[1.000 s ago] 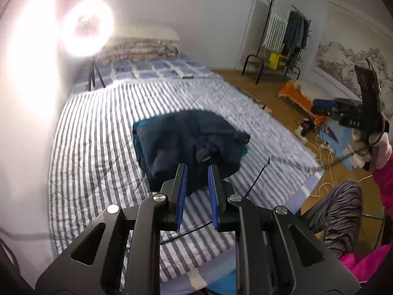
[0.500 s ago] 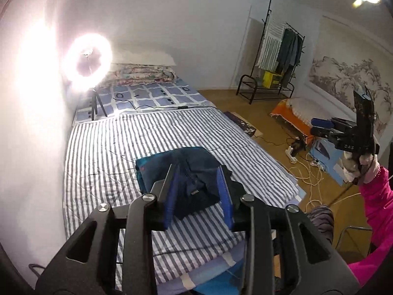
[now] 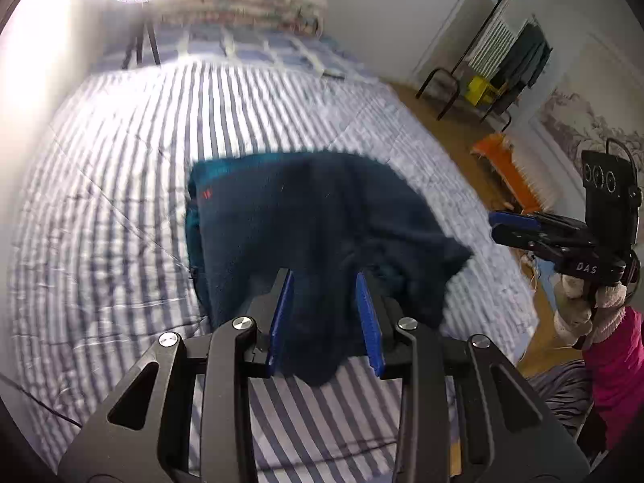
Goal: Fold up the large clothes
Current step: 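Press the folded bundle flat with both tools and grasp its edge with the left tool, then grasp the fleece bundle edge with the left tool while the right tool grips beside it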
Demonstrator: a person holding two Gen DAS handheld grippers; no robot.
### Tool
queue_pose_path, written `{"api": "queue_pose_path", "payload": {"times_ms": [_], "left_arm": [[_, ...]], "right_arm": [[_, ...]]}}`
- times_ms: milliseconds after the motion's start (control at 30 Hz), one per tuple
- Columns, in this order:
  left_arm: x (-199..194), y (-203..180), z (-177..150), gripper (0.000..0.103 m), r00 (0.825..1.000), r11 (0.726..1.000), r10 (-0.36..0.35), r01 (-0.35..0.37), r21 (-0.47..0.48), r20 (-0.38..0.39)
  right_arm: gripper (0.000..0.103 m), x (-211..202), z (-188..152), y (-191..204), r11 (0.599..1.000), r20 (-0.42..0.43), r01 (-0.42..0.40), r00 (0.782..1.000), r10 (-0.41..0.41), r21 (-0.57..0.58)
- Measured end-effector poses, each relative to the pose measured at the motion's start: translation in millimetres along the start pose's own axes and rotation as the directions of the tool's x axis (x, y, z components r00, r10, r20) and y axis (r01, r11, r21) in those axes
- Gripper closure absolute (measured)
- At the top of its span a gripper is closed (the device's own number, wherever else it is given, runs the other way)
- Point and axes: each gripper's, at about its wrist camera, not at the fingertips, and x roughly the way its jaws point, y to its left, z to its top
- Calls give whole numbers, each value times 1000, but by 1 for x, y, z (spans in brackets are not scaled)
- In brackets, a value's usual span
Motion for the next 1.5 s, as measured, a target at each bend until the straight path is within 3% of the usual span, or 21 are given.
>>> {"api": "queue_pose_path", "payload": {"times_ms": [167, 267, 367, 433, 500, 600, 733, 867, 967, 1067, 1167, 1233, 1333, 1400, 1500], "left_arm": [[63, 26, -24, 71, 991, 1000, 23, -25, -16, -131], [70, 40, -49, 71, 994, 998, -52, 49, -34, -97], [65, 36, -54, 71, 996, 999, -42, 43, 4, -82], [57, 29, -46, 71, 995, 1000, -16, 19, 23, -101], [40, 19, -32, 71, 998, 999, -23, 25, 39, -59], [25, 7, -1, 71, 1000, 997, -25, 24, 73, 15], [39, 4, 46, 71, 997, 999, -13, 10, 36, 75], [74, 8, 76, 71, 998, 1000, 21, -22, 13, 65], [102, 15, 79, 71, 998, 998, 60, -59, 38, -9], [127, 28, 63, 71, 995, 997, 65, -61, 56, -74], [143, 33, 48, 72, 997, 998, 60, -58, 39, -46], [140, 25, 51, 72, 995, 995, 81, -78, 56, -50], [117, 28, 61, 72, 999, 999, 43, -43, 21, -30], [85, 34, 59, 72, 999, 999, 33, -33, -4, 22], [52, 32, 36, 72, 999, 1000, 12, -13, 22, 38]], "right_arm": [[67, 81, -13, -21, 1000, -107, 26, 994, -26, 0], [68, 111, -39, -35, 999, -185, 35, 982, -32, 14], [68, 123, -58, -43, 1000, -198, 28, 980, -27, 4], [68, 120, -53, -39, 999, -215, 44, 975, -48, -22], [68, 110, -47, -35, 999, -222, 39, 974, -45, -32], [68, 80, -28, -27, 999, -154, -10, 988, 2, -50], [69, 70, 18, -25, 999, -42, -27, 999, 26, -33], [72, 105, 62, -32, 999, 4, -32, 999, 32, 30], [72, 140, 77, -39, 998, -26, -29, 999, 30, 48], [75, 173, 64, -44, 999, -100, -24, 995, 27, 33], [78, 195, 44, -51, 1000, -138, -19, 990, 22, 23], [78, 203, 40, -49, 1000, -131, 8, 991, -6, 14], [77, 190, 51, -42, 1000, -158, 26, 987, -25, 8], [75, 165, 50, -41, 1000, -137, 8, 991, -5, 22], [74, 124, 35, -45, 997, -110, -66, 991, 71, 49]]}}
